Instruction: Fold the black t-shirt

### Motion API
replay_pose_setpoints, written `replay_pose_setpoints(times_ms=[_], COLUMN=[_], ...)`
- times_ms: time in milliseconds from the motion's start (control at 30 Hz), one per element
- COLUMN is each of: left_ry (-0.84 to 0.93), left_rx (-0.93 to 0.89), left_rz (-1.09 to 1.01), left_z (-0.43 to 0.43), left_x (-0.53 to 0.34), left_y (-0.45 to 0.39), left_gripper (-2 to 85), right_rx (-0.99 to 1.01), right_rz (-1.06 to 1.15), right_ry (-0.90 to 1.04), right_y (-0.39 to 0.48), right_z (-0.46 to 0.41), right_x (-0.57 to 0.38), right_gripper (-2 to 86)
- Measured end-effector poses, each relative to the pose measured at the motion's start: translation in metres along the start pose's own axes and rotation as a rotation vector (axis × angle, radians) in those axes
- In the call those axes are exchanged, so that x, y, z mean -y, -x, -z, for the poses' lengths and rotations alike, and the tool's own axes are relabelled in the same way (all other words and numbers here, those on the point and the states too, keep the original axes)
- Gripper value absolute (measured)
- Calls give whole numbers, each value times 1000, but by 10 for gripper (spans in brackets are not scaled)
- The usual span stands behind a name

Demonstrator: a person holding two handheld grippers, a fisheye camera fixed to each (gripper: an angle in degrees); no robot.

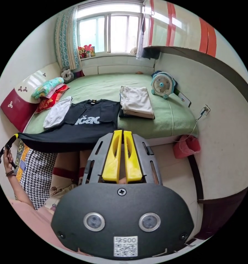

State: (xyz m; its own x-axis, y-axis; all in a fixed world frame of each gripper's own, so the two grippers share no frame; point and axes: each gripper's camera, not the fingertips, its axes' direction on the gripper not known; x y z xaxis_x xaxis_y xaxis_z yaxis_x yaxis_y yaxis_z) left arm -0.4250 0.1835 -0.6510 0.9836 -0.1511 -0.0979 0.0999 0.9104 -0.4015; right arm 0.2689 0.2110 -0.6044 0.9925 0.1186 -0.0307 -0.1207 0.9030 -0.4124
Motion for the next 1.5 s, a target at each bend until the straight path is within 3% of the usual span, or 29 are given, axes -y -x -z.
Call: replay_pose_setpoints(times_ms=[267,500,767,967,1133,1267,1500], left_ry=[48,173,300,413,347,322,400], left_rx=[0,23,198,236,179,107,-51], left_rz=[-15,-90,-117,-29,-39,-107,-168], left_z=[-69,-180,-359,-469,-471,-453,-429], left_x=[86,233,375,410,425,413,324], left_y=[-1,-23,-69,-67,-55,-52,-36], left_gripper=[8,10,20,42,45,58,89], right_rx=[-53,-131,-159,-108,-25,-10,150], right_rz=[1,41,14,-122,-113,-34,119], right_ry=[48,55,239,424,360,179,145], right_y=[15,35,57,57,60,62,54], right_z=[-62,-136,-321,-436,-443,-403,-342], right_x=[68,175,358,402,414,410,336], right_gripper=[-16,-16,-16,-9,41,103,131])
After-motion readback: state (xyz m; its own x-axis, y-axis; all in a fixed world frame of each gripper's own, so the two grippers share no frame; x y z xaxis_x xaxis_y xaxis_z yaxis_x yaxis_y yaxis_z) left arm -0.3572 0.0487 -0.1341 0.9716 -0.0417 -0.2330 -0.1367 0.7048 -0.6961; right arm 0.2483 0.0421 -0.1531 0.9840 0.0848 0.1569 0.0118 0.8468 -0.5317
